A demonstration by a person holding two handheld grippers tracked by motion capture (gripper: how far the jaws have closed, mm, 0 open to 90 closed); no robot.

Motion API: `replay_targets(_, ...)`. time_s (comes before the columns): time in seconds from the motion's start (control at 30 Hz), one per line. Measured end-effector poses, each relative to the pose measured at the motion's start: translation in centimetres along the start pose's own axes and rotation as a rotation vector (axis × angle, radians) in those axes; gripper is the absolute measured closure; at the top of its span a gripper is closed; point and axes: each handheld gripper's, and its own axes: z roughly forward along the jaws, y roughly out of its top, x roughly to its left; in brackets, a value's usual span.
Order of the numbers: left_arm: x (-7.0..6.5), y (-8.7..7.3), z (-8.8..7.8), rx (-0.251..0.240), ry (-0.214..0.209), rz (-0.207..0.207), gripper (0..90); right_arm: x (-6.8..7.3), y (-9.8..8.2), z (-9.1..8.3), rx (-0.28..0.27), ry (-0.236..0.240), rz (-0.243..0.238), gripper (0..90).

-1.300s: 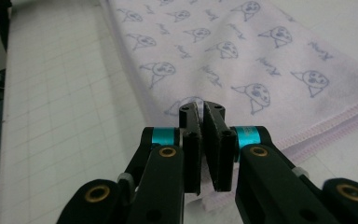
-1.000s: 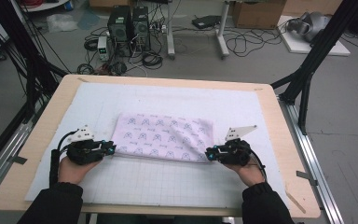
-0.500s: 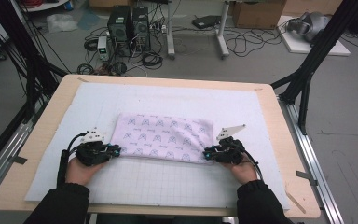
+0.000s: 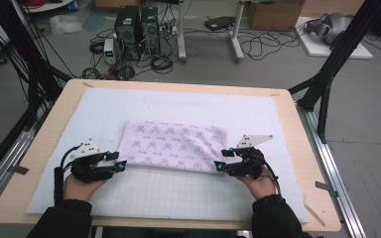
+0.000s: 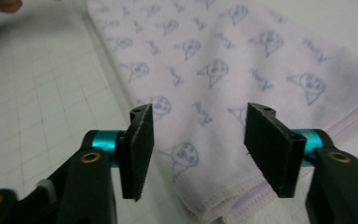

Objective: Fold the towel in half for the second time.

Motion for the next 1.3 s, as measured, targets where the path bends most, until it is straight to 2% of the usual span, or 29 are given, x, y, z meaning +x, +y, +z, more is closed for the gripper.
replay_targets(0.03,-0.3,0.0,-0.1,0.000,0.000,0.005,48.1,0.2,0.0,-0.3,-0.025,-0.016,-0.008,36.7)
replay_targets(0.17,-1.0,0.1,-0.5,-0.019,-0.005,0.026,45.7,0.5,-0.1,-1.1,-0.046,-0.038,0.006,30.0)
replay_targets(0.33,-1.2,-0.2,-0.9,-0.023,-0.017,0.024,40.6,0.6,-0.7,-1.2,-0.042,-0.050,0.013,22.3)
replay_targets(0.6,-1.4,-0.5,-1.6,-0.034,0.000,0.022,32.1,1.0,-1.6,-1.5,-0.025,-0.060,0.008,19.4)
replay_targets(0.73,-1.5,-0.4,-1.8,-0.037,0.023,0.023,28.7,0.9,-2.0,-1.9,-0.025,-0.066,0.007,16.9)
replay_targets(0.9,-1.5,-0.5,-2.2,-0.041,0.046,0.019,24.0,0.7,-2.6,-2.7,-0.024,-0.082,0.025,13.9)
replay_targets(0.97,-1.5,-0.5,-2.4,-0.039,0.052,0.015,21.7,0.6,-2.6,-3.0,-0.039,-0.086,0.029,12.2)
replay_targets(1.1,-1.5,-0.6,-2.7,-0.035,0.056,0.012,20.5,0.5,-2.8,-3.5,-0.057,-0.089,0.032,11.6)
replay_targets(1.3,-1.6,-0.8,-3.0,-0.034,0.065,0.021,20.6,0.6,-3.3,-4.1,-0.056,-0.101,0.034,11.5)
